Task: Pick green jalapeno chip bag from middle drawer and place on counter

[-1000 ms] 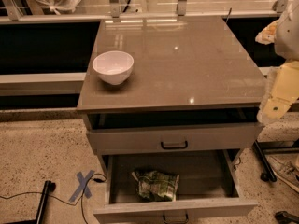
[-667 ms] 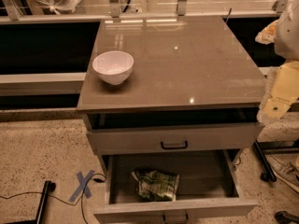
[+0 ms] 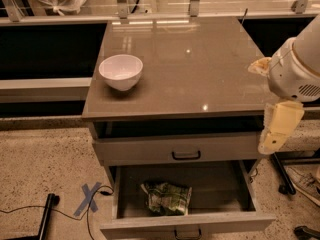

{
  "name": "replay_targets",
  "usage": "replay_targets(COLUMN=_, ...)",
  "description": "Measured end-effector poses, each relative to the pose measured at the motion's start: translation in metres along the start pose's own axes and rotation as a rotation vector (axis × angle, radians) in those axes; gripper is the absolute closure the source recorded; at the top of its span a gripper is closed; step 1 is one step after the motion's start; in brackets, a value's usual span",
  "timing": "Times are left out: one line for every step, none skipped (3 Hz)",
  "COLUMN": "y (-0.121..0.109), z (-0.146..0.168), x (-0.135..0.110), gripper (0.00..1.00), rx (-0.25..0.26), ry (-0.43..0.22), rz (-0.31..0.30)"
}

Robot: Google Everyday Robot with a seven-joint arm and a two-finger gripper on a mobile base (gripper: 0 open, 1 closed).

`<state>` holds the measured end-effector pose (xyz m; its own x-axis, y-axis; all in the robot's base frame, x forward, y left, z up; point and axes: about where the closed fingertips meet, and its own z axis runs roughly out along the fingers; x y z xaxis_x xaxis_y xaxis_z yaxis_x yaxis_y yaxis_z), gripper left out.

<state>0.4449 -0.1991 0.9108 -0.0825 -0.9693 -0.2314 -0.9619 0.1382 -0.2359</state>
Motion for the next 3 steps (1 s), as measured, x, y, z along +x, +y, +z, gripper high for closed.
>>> replay_targets(y=-0.001, z=-0.004, x=-0.001, gripper=0.00, rx=0.008, ry=0.003, rz=0.001)
replay_targets(y=0.003, z=0.013, x=0.003, gripper=0.00, rx=-0.021, ry=0.084, rz=-0.051)
replay_targets(y=0.027, z=0.035, x=0.009, gripper=0.00, rx=-0.018, ry=0.099, rz=-0.149)
